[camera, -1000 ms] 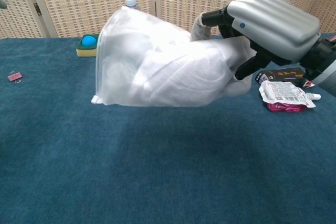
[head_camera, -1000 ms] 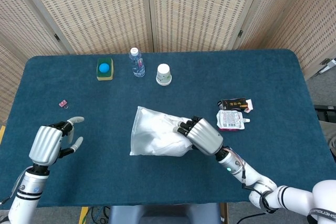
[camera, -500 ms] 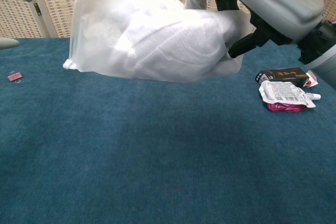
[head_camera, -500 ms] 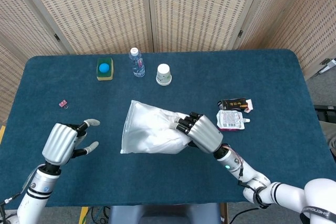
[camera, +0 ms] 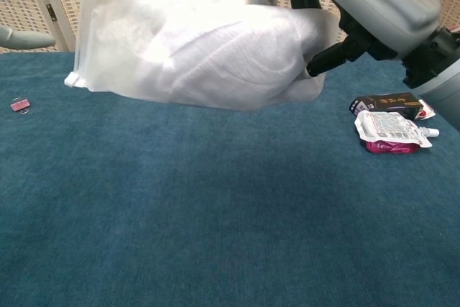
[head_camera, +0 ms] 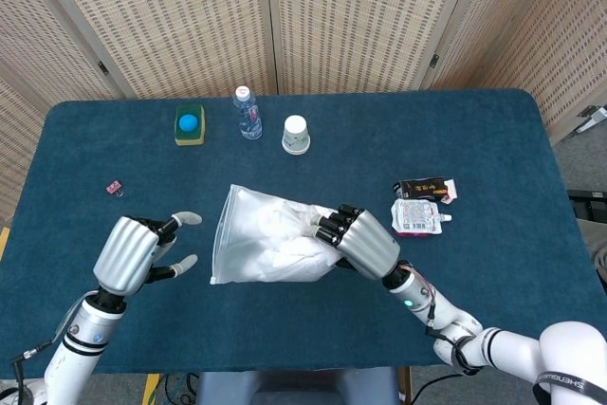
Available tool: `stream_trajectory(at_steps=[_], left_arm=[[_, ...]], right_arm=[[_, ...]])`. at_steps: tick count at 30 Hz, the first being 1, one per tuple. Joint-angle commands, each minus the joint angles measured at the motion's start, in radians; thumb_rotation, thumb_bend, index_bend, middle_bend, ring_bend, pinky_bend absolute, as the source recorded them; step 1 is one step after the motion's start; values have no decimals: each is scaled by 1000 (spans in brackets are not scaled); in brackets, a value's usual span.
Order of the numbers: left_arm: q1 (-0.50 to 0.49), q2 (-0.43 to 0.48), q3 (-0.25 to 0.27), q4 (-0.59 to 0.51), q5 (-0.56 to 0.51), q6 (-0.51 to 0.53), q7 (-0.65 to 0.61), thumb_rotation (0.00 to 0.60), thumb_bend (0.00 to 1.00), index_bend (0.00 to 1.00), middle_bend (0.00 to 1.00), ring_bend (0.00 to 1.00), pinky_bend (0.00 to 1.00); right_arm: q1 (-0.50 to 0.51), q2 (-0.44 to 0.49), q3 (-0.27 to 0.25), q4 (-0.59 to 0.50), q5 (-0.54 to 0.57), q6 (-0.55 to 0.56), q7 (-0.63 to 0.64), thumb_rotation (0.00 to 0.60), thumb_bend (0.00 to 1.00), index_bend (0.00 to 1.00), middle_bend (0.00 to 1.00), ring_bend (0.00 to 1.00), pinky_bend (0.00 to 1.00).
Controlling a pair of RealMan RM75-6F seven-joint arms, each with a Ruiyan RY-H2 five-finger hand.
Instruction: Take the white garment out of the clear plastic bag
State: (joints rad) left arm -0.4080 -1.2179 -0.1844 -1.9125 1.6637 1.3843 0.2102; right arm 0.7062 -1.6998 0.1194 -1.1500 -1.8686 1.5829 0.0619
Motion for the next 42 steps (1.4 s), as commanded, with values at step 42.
stream_trajectory(at_steps=[42], left_arm=[[-43, -9, 12, -41, -11, -5, 9, 600, 74, 398, 1000, 865, 940]], right_arm=[[17, -36, -15, 50, -6, 49, 33, 600, 776, 718, 767, 719, 714]])
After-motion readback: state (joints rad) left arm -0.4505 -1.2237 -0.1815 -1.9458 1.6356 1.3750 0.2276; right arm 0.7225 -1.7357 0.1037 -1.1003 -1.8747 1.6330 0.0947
